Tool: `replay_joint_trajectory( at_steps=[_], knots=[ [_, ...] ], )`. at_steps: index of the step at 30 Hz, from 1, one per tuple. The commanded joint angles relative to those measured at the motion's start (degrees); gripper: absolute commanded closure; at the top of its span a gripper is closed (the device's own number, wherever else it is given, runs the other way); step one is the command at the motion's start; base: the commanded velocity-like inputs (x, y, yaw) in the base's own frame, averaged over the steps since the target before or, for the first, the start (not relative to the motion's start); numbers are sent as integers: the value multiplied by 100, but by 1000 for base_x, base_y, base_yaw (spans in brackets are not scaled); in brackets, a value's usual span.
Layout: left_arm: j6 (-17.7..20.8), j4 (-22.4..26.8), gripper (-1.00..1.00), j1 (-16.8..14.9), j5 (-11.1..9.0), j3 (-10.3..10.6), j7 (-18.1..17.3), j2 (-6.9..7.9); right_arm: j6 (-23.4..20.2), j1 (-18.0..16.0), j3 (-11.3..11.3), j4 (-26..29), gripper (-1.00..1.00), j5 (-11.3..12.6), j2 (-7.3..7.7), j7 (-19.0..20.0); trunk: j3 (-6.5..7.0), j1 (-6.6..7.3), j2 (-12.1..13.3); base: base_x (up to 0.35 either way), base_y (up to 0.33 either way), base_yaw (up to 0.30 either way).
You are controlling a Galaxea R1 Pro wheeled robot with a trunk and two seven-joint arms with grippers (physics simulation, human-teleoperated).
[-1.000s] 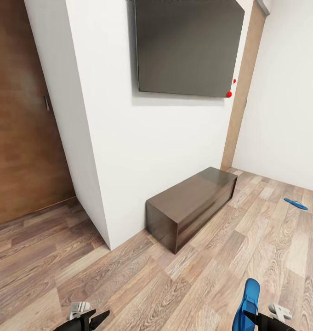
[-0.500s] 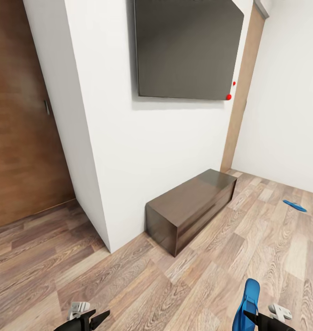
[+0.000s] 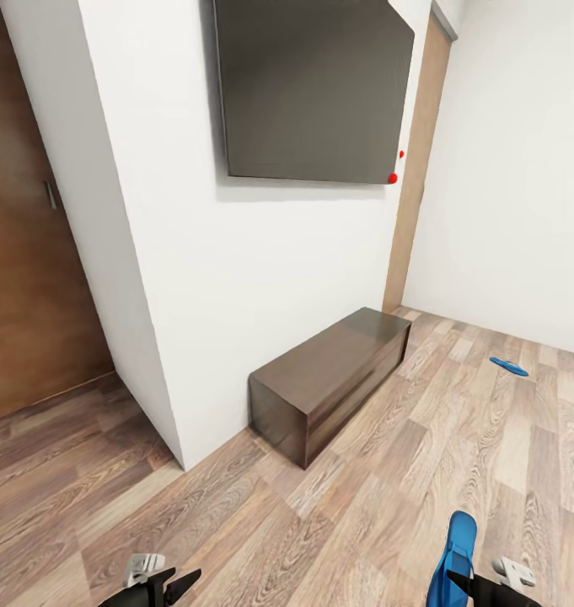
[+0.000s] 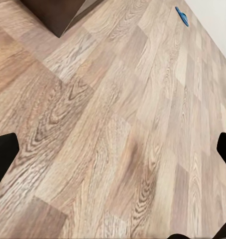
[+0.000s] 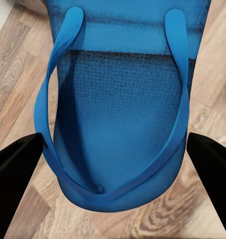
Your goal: In the bedroom, move the book from the bed onto either nightstand, and place the two sandals side by side next to the bed.
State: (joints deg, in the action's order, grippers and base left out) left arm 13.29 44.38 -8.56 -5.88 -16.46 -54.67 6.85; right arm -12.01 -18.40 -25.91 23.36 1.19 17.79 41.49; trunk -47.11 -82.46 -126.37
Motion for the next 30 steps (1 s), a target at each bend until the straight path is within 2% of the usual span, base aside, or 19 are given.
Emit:
replay_joint_trajectory(
  at_steps=[1, 30],
  knots=[
    [60, 1, -100, -1, -36, -6, -21, 0, -56, -6, -37, 2, 100, 13, -4, 25, -6, 1, -3, 0, 0, -195],
    [60, 1, -100, -3, -37, -6, -17, 2, -56, -6, -37, 2, 100, 13, -4, 17, -6, 1, -3, 0, 0, -193]
  ],
)
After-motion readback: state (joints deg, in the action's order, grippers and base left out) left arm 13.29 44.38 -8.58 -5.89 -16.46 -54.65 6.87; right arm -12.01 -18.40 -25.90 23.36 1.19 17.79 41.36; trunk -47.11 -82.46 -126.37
